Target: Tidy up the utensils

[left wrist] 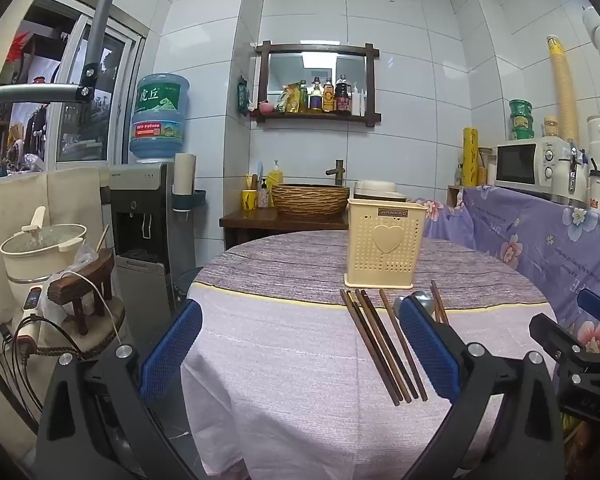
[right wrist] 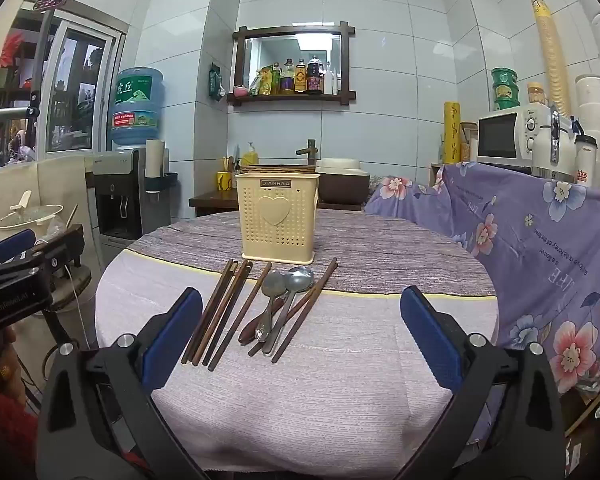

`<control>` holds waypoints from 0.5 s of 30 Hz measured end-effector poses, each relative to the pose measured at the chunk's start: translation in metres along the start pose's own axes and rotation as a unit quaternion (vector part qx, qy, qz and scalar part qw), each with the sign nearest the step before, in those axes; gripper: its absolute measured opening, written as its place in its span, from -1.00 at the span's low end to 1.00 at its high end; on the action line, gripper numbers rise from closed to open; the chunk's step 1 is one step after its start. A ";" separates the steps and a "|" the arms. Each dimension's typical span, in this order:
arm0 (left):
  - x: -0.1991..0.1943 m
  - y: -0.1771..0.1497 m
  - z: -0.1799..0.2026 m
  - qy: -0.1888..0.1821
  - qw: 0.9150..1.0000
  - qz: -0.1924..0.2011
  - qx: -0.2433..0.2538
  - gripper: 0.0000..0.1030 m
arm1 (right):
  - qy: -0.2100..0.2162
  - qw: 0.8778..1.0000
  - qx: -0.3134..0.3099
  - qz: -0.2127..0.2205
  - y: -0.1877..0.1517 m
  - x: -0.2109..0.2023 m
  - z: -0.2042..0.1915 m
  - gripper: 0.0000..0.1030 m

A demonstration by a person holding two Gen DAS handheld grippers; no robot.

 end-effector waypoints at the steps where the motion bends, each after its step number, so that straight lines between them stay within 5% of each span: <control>1: 0.001 0.000 0.001 0.002 1.000 0.001 0.001 0.90 | 0.000 1.000 0.001 0.000 0.000 0.000 0.000 0.90; 15: -0.005 0.002 0.000 -0.005 1.000 0.014 -0.003 0.90 | -0.001 1.000 0.009 -0.003 -0.002 0.001 0.006 0.90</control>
Point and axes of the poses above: each gripper's, at about its wrist camera, not at the fingertips, and x roughly the way its jaws point, z to its right, y to its top, the point moved 4 cm from there along x, roughly the way its jaws point, and after that the axes turned 14 degrees about y, right-handed, at the moved point
